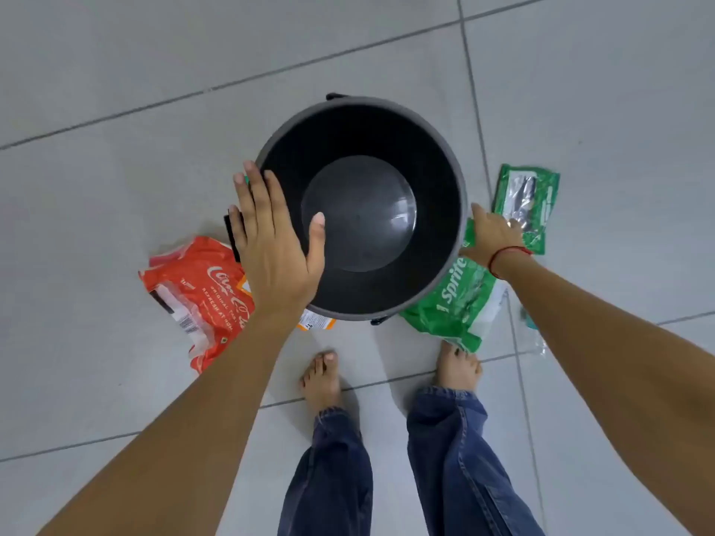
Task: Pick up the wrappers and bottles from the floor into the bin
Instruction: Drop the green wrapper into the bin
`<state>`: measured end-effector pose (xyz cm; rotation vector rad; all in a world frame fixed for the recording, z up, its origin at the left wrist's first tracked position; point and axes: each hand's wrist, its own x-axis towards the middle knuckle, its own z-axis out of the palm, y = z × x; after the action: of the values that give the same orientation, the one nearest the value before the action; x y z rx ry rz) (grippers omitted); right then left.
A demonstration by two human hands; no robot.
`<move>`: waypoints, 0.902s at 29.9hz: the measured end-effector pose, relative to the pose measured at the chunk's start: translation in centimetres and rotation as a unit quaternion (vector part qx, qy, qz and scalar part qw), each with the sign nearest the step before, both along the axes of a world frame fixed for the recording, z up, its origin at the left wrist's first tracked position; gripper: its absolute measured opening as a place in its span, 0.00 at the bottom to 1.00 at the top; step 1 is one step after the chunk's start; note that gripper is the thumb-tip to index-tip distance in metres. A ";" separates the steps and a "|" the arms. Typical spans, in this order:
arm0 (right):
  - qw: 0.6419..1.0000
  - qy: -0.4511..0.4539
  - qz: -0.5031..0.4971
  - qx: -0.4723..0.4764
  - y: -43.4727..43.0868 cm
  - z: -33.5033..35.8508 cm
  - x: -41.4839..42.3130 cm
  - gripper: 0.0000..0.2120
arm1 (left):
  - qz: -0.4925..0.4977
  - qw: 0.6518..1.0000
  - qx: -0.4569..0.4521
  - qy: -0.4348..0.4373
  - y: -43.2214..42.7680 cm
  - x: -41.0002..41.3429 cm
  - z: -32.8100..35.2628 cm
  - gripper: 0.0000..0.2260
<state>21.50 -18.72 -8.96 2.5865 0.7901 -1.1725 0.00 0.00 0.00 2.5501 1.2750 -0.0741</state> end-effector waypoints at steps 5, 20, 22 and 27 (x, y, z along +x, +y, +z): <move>0.992 0.090 -0.046 -0.075 -0.4 1.0 -0.7 0.17 | 0.002 1.000 0.019 -0.005 -0.1 0.0 -0.5 0.29; 0.990 0.075 -0.042 0.115 2.6 26.4 2.2 0.10 | 0.036 0.987 -0.093 -0.123 1.2 -0.1 1.4 0.22; 0.985 0.003 -0.052 0.166 5.2 25.3 2.5 0.13 | 0.021 0.989 -0.087 -0.118 1.2 -0.3 1.2 0.22; 0.979 -0.063 -0.003 0.196 13.4 18.2 -0.9 0.09 | -0.025 0.999 -0.028 -0.022 0.8 -0.6 0.5 0.29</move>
<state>20.58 -5.28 9.23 2.9410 1.0776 -0.9159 -0.63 0.79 0.47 2.5216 1.1772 -0.0631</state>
